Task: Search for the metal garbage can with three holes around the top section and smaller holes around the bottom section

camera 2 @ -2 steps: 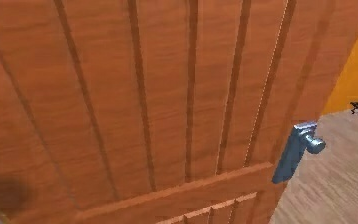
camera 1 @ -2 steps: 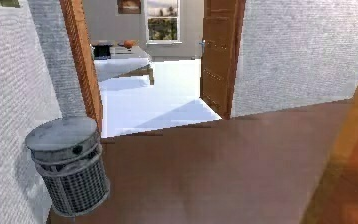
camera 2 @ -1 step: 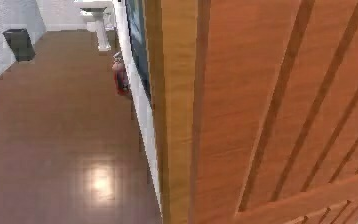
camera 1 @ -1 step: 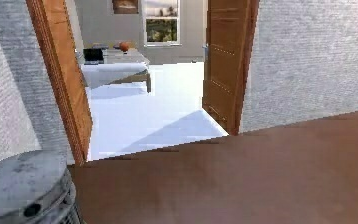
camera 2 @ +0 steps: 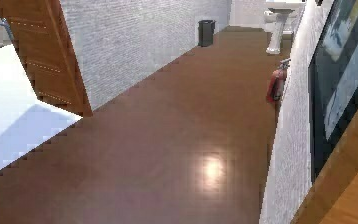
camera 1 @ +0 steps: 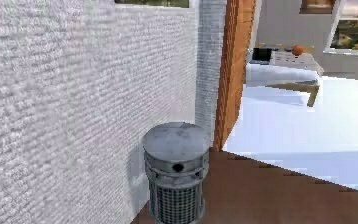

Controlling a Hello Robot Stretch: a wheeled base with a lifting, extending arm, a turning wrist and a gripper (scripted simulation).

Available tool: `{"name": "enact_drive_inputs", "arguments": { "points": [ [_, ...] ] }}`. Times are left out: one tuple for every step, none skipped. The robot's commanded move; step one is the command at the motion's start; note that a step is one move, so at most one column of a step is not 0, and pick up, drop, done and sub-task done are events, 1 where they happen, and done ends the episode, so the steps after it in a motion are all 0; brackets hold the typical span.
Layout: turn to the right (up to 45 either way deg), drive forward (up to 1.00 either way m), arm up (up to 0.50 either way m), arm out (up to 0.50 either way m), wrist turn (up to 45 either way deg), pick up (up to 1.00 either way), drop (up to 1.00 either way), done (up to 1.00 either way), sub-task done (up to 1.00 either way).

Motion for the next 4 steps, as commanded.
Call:
{"name": "enact_drive_inputs", "arguments": {
  "points": [
    [-33.0,0.00,0.00,0.00,0.0,0.00,0.00,0.00,0.00],
    [0.0,0.35,0.00,0.00,0.0,0.00,0.00,0.00,0.00],
    [42.0,0.00,0.00,0.00,0.0,0.00,0.00,0.00,0.00],
    [0.0,0.00,0.00,0.00,0.0,0.00,0.00,1.00,0.00]
  ]
}}
